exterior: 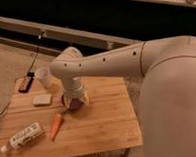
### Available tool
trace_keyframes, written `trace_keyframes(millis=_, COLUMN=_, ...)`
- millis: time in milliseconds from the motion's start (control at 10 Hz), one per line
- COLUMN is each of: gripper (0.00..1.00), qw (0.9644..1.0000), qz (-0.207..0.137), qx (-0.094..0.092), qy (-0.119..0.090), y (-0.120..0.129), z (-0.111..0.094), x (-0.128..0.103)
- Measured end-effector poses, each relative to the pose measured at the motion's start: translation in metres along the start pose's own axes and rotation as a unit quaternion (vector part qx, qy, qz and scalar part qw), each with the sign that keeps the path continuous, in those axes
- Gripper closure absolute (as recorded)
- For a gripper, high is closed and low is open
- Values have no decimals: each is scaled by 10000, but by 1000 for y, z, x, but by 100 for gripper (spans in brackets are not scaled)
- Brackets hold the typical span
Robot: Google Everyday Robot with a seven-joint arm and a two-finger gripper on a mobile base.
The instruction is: Pick up the ceramic cup
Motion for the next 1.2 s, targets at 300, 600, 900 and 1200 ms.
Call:
trace_keyframes(millis=300, gripper=35, qw=10000, qz=0, qx=0, qy=0, y=0, z=0, x=0)
trace_keyframes(millis=600, gripper=35, qw=10000, qz=0, qx=0, qy=0, y=0, z=0, x=0)
trace_keyframes(millis=900, gripper=35, qw=10000, qz=1, qx=0, qy=0, y=0, z=0, x=0)
trace_keyframes(millis=1200, gripper=35, qw=9996, qz=-87, qx=-50, qy=-253, y=6, z=-12, x=-20)
